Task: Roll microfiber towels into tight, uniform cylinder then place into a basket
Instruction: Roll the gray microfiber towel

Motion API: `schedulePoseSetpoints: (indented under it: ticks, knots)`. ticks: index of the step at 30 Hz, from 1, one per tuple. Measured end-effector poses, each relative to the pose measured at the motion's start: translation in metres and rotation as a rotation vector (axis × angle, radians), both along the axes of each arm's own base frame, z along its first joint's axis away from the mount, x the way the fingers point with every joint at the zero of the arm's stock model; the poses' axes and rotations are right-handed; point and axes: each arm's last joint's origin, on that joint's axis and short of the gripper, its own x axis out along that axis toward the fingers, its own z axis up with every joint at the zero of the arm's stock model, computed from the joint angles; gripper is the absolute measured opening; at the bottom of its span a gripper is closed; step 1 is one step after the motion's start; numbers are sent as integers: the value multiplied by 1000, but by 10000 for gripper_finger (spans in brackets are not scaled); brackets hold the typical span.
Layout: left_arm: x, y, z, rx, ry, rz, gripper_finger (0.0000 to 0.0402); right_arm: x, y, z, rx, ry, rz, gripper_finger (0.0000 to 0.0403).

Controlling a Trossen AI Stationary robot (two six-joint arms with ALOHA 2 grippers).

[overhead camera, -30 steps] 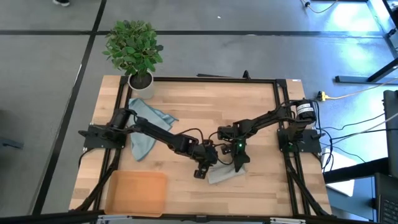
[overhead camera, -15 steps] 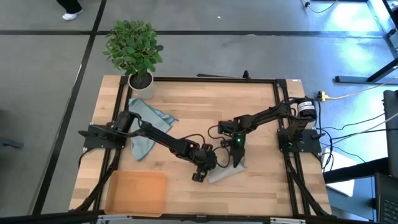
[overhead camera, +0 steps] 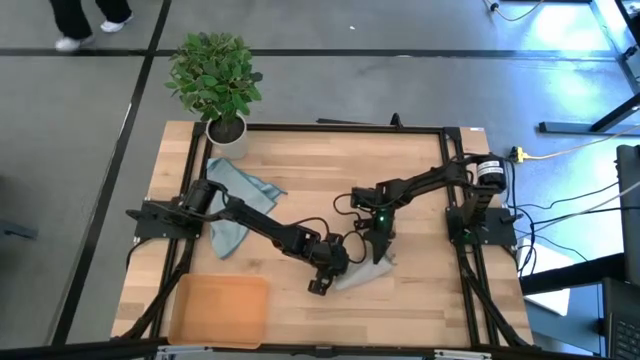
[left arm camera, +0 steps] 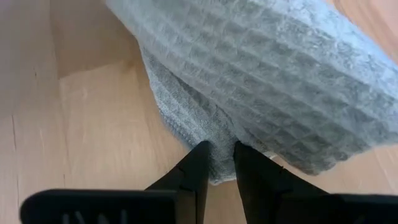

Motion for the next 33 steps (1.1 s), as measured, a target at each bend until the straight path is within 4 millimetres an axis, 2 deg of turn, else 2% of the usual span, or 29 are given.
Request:
schedulePoseSetpoints:
  ticks: [14,24,27,33]
  knots:
    - [1,0,0,21,-19,-33,71,0,-19,-7,-95,173,-154,16]
    - [-3,5,3,53,24,-9,71,0,-22,-8,-130,196,-179,16]
    - [-9,8,12,86,53,8,71,0,-22,-8,-132,196,-179,16]
    - [-21,11,44,83,56,5,71,0,-22,-9,-136,194,-179,16]
